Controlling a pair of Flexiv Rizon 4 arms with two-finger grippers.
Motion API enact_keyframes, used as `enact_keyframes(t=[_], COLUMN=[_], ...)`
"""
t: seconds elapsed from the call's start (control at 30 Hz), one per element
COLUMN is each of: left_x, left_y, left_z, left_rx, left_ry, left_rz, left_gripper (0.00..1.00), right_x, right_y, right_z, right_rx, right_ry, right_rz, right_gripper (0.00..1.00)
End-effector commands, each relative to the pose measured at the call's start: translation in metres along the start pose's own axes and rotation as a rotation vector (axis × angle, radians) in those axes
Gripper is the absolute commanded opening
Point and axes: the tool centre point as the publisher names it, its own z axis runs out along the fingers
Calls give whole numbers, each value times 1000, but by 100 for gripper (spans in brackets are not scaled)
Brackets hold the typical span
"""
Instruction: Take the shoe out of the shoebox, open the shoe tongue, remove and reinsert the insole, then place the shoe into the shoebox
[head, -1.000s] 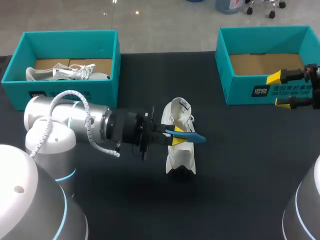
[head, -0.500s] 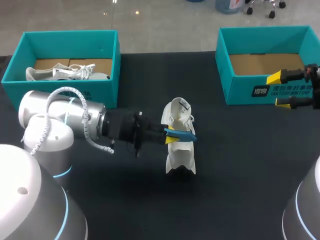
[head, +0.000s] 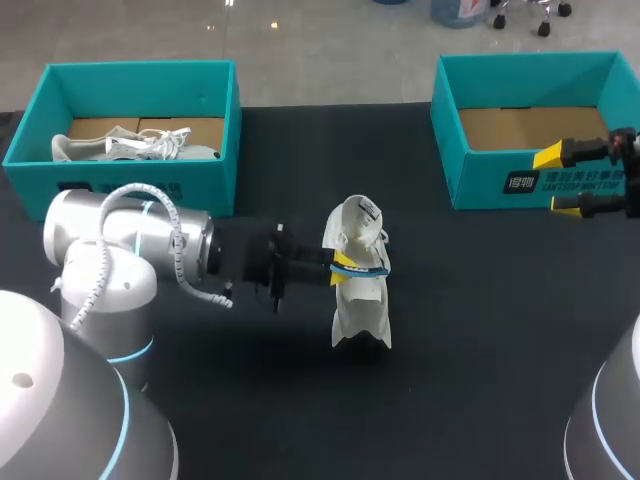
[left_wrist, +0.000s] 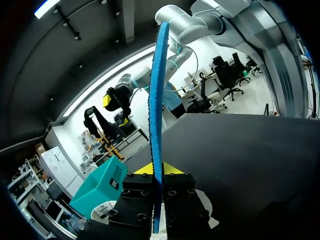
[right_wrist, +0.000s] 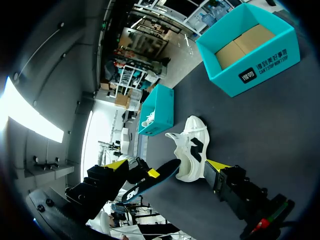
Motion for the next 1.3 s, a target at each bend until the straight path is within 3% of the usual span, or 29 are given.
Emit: enact_keyframes(t=[0.03,0.33,0.73,1.3], left_x=[-1,-1,1,10], left_y=[-3,-3,14,33], left_z=[7,7,31,28], left_rx=[-13,-13,1,-18], left_ry=[7,7,4,-9], left_rz=[1,1,-31,-88], left_gripper=[0,0,0,0], right_x=[0,0,0,0], right_y=[-1,-1,-1,-1], right_z=[0,0,0,0], right_rx=[1,1,1,1], right_ry=[-3,-3,-3,-3], right_rz=[1,1,1,1], right_gripper=[100,100,100,100])
